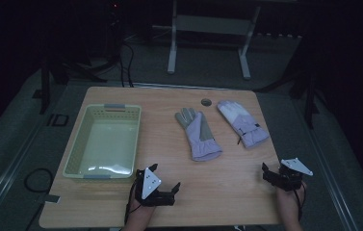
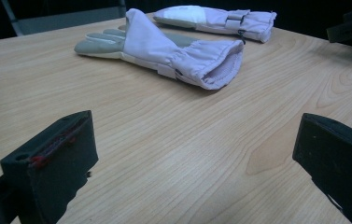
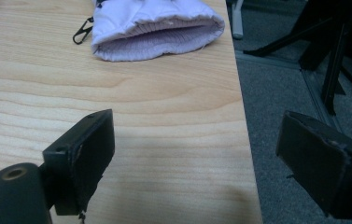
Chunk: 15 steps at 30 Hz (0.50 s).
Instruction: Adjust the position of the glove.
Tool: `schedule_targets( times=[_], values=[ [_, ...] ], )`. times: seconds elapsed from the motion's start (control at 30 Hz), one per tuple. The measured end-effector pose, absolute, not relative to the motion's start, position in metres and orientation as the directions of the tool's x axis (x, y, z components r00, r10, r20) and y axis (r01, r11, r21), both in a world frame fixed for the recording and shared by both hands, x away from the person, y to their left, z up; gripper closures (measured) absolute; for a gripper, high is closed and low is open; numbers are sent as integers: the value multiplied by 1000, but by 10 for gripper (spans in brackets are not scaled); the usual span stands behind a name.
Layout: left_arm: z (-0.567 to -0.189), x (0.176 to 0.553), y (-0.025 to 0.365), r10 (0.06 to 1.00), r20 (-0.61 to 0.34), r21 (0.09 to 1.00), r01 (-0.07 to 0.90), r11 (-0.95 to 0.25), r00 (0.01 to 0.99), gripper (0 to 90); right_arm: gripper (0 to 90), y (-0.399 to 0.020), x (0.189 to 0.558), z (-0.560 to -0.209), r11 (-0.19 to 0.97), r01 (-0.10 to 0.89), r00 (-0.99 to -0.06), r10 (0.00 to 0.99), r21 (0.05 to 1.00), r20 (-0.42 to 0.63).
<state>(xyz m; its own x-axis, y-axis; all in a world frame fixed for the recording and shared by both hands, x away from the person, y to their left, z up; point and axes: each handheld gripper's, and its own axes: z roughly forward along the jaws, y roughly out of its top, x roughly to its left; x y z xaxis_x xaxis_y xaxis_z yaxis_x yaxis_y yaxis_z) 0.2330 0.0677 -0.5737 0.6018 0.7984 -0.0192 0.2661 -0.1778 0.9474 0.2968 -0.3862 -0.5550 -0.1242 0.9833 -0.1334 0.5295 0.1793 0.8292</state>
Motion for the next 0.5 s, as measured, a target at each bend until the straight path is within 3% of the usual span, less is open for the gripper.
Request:
schedule_targets(
  times=[0.37,0.5],
  values=[
    [-574,233,69,800,-23,950,262,-169,599,0,116,-392,300,-544,100,549,-140,990,830,-27],
    [-574,232,69,800,-23,951,260,-167,599,0,116,-393,301,-537,104,544,-124,991,833,-42]
  ],
)
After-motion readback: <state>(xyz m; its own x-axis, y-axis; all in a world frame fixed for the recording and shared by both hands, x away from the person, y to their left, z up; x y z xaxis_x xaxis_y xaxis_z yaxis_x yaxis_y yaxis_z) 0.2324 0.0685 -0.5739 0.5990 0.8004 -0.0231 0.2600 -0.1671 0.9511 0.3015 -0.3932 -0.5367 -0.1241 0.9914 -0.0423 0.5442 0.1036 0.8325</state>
